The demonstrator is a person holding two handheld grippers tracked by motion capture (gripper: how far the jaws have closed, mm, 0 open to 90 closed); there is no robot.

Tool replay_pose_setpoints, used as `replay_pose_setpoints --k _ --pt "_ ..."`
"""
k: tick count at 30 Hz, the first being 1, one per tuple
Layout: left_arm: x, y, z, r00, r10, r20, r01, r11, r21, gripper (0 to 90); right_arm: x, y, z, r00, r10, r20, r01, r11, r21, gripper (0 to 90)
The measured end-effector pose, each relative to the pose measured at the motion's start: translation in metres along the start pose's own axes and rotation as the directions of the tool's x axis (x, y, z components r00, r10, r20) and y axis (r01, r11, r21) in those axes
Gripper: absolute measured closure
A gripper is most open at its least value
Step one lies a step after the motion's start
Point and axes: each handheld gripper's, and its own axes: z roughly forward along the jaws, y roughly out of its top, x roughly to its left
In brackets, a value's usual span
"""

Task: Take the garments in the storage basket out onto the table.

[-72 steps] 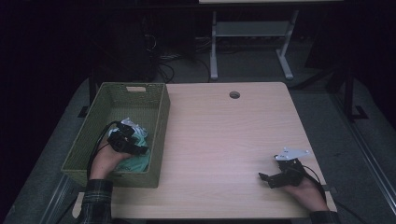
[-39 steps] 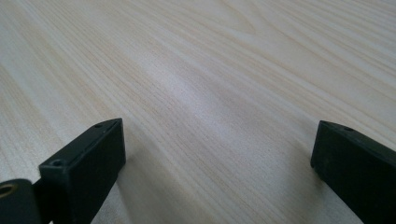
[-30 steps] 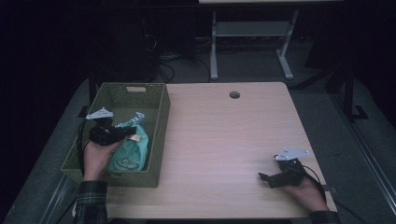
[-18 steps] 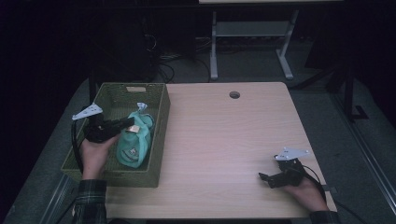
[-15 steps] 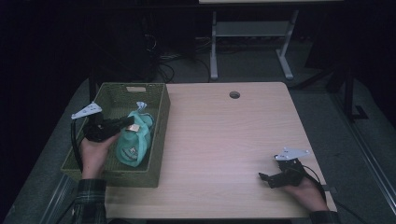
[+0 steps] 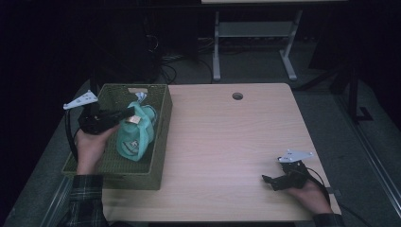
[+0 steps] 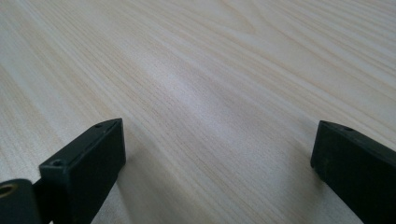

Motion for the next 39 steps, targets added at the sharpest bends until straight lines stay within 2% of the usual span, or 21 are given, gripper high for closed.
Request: replay_pose_setpoints --k 10,18,26,27,30,39 --pt "-0.017 0.029 0.005 0.9981 0.048 0.04 -0.047 0.9987 -0.021 84.1 0.0 0.0 0.0 1.0 0.001 0.0 -0.001 1.0 0.0 2.9" --pt "-0.03 0.044 0.014 0.9962 0.061 0.063 -0.058 0.9974 -0.043 84.1 0.0 0.0 0.0 1.0 0.001 0.001 -0.001 1.0 -0.001 2.9" --pt "-0.049 0.056 0.028 0.9896 0.095 0.108 -0.089 0.9944 -0.057 84.0 0.0 0.0 0.0 1.0 0.001 0.001 -0.001 1.0 0.0 2.9" --pt "-0.055 0.059 0.032 0.9873 0.103 0.12 -0.096 0.9935 -0.06 84.1 0.0 0.0 0.0 1.0 0.001 0.0 -0.001 1.0 0.0 2.9" --pt "-0.061 0.061 0.037 0.9852 0.106 0.135 -0.098 0.9929 -0.067 84.1 0.0 0.0 0.0 1.0 0.001 0.001 -0.001 1.0 0.0 2.9" --pt "-0.085 0.065 0.062 0.9724 0.122 0.199 -0.109 0.9911 -0.077 84.0 0.0 0.0 0.0 1.0 0.001 0.0 -0.001 1.0 0.0 2.9"
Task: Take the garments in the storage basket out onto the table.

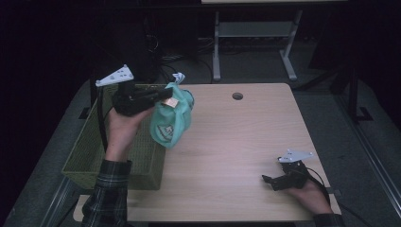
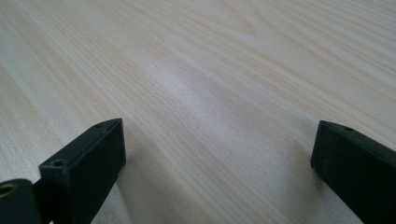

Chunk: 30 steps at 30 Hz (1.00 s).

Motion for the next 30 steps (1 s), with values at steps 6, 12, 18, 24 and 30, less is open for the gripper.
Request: replay_pose_setpoints --k 6,12,18,24,30 --pt "-0.012 -0.005 0.023 0.9988 0.009 0.049 -0.01 0.9998 0.017 84.0 0.0 0.0 0.0 1.0 0.0 0.0 0.0 1.0 0.0 2.9" --pt "-0.021 -0.011 0.041 0.9964 0.009 0.085 -0.012 0.9995 0.028 84.0 0.0 0.0 0.0 1.0 0.003 -0.001 -0.003 1.0 -0.001 2.9" --pt "-0.029 -0.019 0.058 0.9937 0.016 0.111 -0.022 0.9987 0.047 84.0 0.0 0.0 0.0 1.0 0.004 -0.001 -0.004 1.0 0.0 2.9" --pt "-0.033 -0.029 0.072 0.9909 0.004 0.134 -0.011 0.9986 0.052 84.0 0.0 0.0 0.0 1.0 0.005 -0.001 -0.005 1.0 0.0 2.9" --pt "-0.04 -0.037 0.08 0.9898 0.013 0.142 -0.022 0.9977 0.064 84.0 0.0 0.0 0.0 1.0 0.005 -0.001 -0.005 1.0 0.001 2.9"
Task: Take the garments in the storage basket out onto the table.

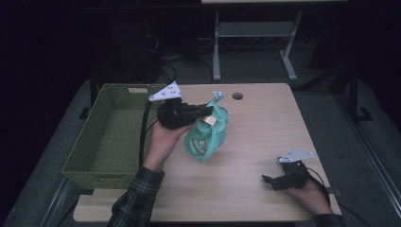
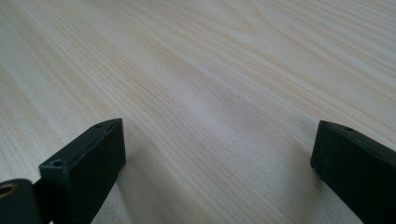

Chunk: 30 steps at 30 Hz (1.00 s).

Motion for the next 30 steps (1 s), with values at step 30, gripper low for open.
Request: replay_pose_setpoints --k 30 --pt "-0.004 -0.05 0.07 0.999 -0.015 0.043 0.01 0.993 0.118 83.9 0.0 0.0 0.0 1.0 -0.003 0.002 0.003 1.0 0.0 2.9"
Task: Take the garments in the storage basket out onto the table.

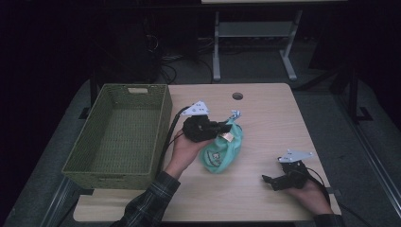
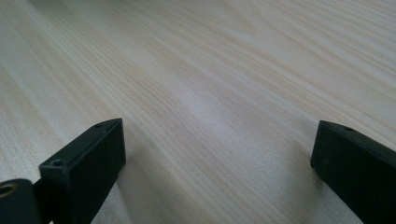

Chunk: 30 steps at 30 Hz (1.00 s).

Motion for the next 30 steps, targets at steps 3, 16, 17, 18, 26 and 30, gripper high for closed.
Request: replay_pose_setpoints --k 3,16,17,18,26,30 --pt "0.001 -0.007 0.009 1.0 -0.005 0.002 0.005 0.9997 0.025 83.9 0.0 0.0 0.0 1.0 -0.001 0.0 0.001 1.0 0.0 2.9" --pt "0.014 -0.038 0.034 0.9983 0.015 -0.057 -0.005 0.985 0.172 83.4 0.0 0.0 0.0 1.0 -0.002 0.0 0.002 1.0 0.0 2.9" --pt "0.015 -0.041 0.037 0.998 0.014 -0.062 -0.002 0.9831 0.183 83.3 0.0 0.0 0.0 1.0 -0.002 0.0 0.002 1.0 0.0 2.9" --pt "0.016 -0.044 0.038 0.9976 0.021 -0.067 -0.007 0.9797 0.2 83.1 0.0 0.0 0.0 1.0 -0.002 0.0 0.002 1.0 0.0 2.9" --pt "0.02 -0.065 0.054 0.997 0.027 -0.072 -0.005 0.9563 0.292 82.7 0.0 0.0 0.0 1.0 -0.002 0.0 0.002 1.0 0.0 2.9" --pt "0.021 -0.074 0.061 0.9968 0.02 -0.078 0.006 0.949 0.315 82.4 0.0 0.0 0.0 1.0 -0.002 0.0 0.002 1.0 0.0 2.9"
